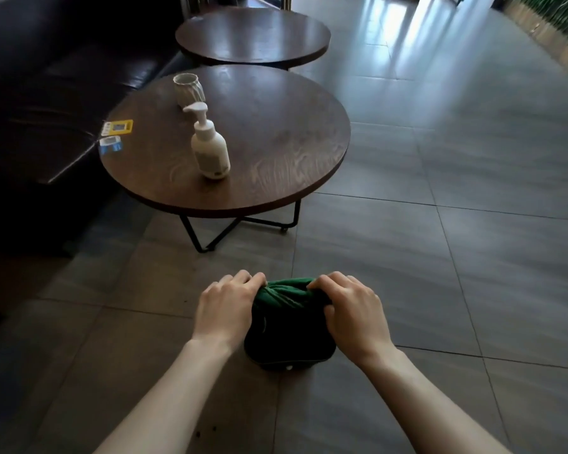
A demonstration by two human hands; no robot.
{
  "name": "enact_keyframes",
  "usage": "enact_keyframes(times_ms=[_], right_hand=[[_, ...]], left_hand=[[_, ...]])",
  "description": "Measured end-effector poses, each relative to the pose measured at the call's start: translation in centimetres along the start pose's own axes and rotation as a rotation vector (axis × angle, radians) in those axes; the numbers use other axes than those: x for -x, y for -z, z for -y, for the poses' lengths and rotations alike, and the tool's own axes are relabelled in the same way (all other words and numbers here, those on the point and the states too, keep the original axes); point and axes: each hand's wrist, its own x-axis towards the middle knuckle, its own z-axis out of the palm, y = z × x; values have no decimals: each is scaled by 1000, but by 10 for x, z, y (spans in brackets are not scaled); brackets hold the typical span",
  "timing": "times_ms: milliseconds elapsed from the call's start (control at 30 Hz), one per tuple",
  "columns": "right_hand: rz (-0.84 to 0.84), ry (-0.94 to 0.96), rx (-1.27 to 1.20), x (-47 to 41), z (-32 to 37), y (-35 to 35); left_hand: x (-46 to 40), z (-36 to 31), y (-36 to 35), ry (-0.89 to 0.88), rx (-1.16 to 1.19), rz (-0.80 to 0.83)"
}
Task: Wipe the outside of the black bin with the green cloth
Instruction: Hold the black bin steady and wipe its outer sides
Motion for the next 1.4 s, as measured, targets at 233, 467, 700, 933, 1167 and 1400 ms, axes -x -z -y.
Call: enact_keyframes(times_ms=[233,467,700,933,1167,1400], right_hand=[[-79,-6,-41,-23,-63,-102],[-123,-10,-117,-26,-115,-190],[-207,-17,-260,-27,-141,-258],[-276,-99,-580,-24,-151,-292],[-1,-206,-1229,-11,-146,-292],[-179,-90,-1133,0,-153,-279]], left_hand=[[-35,8,-107,18,56,-44],[-46,11,-202,8,103,-88],[-48,14,-264,8,209,-132],[-43,10,-294,69,464,-155],[-38,-7,-288,192,954,-126],[-27,-24,-275,-19,1202,57]])
